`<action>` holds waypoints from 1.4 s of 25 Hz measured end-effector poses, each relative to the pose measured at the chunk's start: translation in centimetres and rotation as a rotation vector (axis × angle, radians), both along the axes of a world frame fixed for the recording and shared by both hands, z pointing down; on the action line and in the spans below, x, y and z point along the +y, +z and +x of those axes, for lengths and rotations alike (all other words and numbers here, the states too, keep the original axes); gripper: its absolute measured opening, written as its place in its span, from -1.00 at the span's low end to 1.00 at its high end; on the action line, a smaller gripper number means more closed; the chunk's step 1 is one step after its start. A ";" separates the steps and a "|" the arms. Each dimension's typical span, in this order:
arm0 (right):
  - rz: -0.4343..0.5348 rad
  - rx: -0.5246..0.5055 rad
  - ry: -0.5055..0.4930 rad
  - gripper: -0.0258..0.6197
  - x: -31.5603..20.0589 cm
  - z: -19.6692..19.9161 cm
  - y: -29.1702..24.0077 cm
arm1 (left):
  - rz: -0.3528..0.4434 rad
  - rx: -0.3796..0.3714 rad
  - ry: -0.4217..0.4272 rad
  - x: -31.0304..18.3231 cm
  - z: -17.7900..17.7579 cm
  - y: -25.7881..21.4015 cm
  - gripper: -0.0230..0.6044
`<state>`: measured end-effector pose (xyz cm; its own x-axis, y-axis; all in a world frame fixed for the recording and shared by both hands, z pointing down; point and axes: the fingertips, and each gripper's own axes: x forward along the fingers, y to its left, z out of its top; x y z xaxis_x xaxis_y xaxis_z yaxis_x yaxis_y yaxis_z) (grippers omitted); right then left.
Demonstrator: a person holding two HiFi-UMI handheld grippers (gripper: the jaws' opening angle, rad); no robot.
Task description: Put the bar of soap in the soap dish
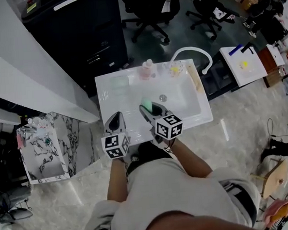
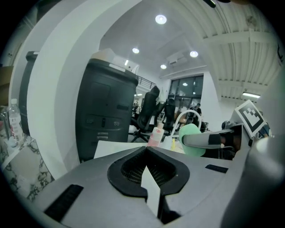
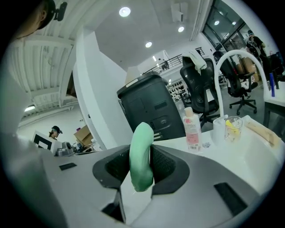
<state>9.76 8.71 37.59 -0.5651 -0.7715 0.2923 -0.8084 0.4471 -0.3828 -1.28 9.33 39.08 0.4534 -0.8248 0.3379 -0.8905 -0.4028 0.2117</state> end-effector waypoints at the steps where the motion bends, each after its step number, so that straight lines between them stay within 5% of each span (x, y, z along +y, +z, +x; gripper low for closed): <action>1: -0.005 0.002 -0.008 -0.56 -0.8 0.2 0.4 | -0.015 -0.007 -0.002 -0.7 0.1 0.7 -0.87; 14: -0.110 0.028 -0.040 -0.56 -7.4 3.2 7.6 | -0.195 -0.130 -0.008 -6.1 1.7 8.6 -0.87; 35: -0.037 0.400 -0.251 -0.56 -13.4 -1.7 11.5 | -0.287 -0.114 0.013 -11.2 -0.1 12.5 -0.87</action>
